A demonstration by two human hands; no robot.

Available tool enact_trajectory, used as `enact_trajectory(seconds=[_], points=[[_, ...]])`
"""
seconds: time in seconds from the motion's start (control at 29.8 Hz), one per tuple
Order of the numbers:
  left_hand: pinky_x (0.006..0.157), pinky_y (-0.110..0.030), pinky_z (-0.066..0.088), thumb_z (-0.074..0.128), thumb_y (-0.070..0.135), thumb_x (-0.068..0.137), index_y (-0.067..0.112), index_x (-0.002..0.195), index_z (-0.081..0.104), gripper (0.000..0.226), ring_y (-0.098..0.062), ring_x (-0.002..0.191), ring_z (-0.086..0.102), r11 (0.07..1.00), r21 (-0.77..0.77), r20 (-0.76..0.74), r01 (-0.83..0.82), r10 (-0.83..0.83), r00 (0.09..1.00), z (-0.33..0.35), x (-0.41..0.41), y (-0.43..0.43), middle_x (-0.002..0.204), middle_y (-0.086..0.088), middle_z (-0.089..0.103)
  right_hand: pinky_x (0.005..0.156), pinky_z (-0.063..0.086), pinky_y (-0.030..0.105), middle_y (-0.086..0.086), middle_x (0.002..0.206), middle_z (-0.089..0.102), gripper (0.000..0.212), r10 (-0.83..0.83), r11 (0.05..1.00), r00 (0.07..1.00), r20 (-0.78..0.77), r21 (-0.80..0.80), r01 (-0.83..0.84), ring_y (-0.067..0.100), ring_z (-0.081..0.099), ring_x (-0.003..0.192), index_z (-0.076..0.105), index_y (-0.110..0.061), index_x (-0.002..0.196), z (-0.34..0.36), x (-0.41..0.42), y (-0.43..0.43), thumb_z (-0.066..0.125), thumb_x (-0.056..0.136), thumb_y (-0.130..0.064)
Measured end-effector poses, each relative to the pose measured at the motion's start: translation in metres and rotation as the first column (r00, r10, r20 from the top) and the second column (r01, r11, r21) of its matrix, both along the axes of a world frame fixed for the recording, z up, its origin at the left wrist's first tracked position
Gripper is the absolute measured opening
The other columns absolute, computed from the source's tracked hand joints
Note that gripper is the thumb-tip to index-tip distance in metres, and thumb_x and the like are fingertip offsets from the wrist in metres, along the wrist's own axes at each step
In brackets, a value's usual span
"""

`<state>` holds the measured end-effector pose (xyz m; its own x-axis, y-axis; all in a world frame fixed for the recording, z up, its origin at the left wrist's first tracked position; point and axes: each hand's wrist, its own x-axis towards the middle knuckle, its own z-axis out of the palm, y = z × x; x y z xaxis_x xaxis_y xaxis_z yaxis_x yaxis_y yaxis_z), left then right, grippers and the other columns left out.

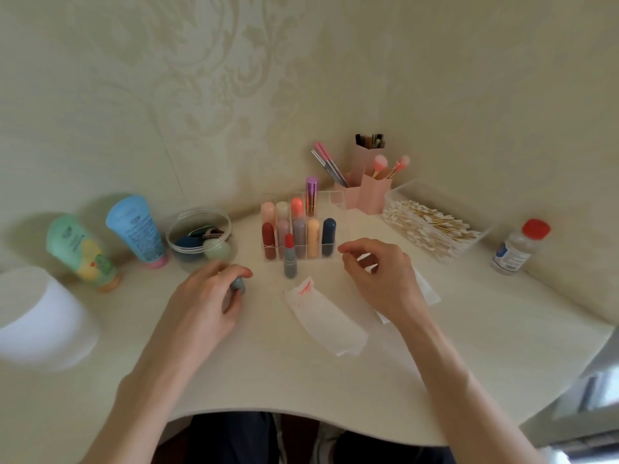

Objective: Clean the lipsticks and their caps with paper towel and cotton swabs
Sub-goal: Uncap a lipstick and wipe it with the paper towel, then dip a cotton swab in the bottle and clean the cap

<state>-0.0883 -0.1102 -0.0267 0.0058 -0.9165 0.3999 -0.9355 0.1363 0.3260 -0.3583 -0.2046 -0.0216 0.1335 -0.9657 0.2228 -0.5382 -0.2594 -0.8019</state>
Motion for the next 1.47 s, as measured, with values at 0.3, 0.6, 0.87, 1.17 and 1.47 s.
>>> enact_trajectory(seconds=[0.3,0.6,0.87,1.17,1.47], points=[[0.062,-0.033,0.055,0.081,0.006,0.08,0.024,0.14,0.061,0.065,-0.015,0.077,0.064,1.0,-0.018,0.0,0.002,-0.002,1.0,-0.003,-0.003,0.005,0.102,0.008,0.061,0.069,0.043,0.006,-0.02,0.093,0.072,0.019,-0.012,1.0,1.0,-0.023,0.014,0.012,-0.003,0.062,0.086,0.08,-0.032,0.105,0.001,0.0,0.001,0.068,0.098,-0.02],[0.084,-0.033,0.06,0.068,0.0,0.089,0.011,0.109,0.076,0.024,-0.013,0.096,0.069,0.94,-0.283,-0.101,0.192,-0.229,0.968,0.008,-0.062,0.02,0.107,0.004,0.07,0.069,0.044,0.009,-0.017,0.103,0.074,0.02,-0.087,0.996,0.996,0.016,-0.007,0.087,0.0,0.064,0.086,0.079,-0.03,0.111,0.003,0.0,0.0,0.066,0.099,-0.019],[0.115,-0.022,0.031,0.062,0.044,0.098,0.031,0.116,0.075,0.025,-0.004,0.118,0.053,0.916,-0.06,-0.043,0.397,-0.399,0.916,-0.018,-0.1,0.005,0.118,0.017,0.065,0.09,0.043,0.031,0.002,0.118,0.066,0.033,-0.572,0.754,0.815,0.096,-0.33,0.568,0.024,0.059,0.111,0.074,-0.018,0.123,0.024,-0.056,-0.014,0.067,0.092,-0.011],[0.091,-0.038,0.055,0.057,0.037,0.1,0.024,0.118,0.072,0.028,-0.013,0.099,0.059,0.942,-0.044,0.064,0.333,-0.33,0.942,-0.022,-0.13,-0.012,0.114,0.01,0.059,0.097,0.03,0.044,0.013,0.136,0.056,0.033,-0.842,0.498,0.538,-0.024,-0.415,0.761,0.035,0.045,0.125,0.068,-0.017,0.124,0.003,-0.134,-0.03,0.065,0.091,-0.019],[0.084,-0.04,0.052,0.065,0.028,0.095,0.017,0.119,0.071,0.027,-0.02,0.097,0.062,0.954,-0.067,0.052,0.293,-0.29,0.956,-0.016,-0.149,-0.024,0.113,0.003,0.061,0.088,0.027,0.03,0.001,0.124,0.068,0.029,-0.798,0.541,0.599,0.066,-0.362,0.76,0.023,0.057,0.119,0.067,-0.027,0.127,-0.002,-0.145,-0.036,0.059,0.1,-0.019]])
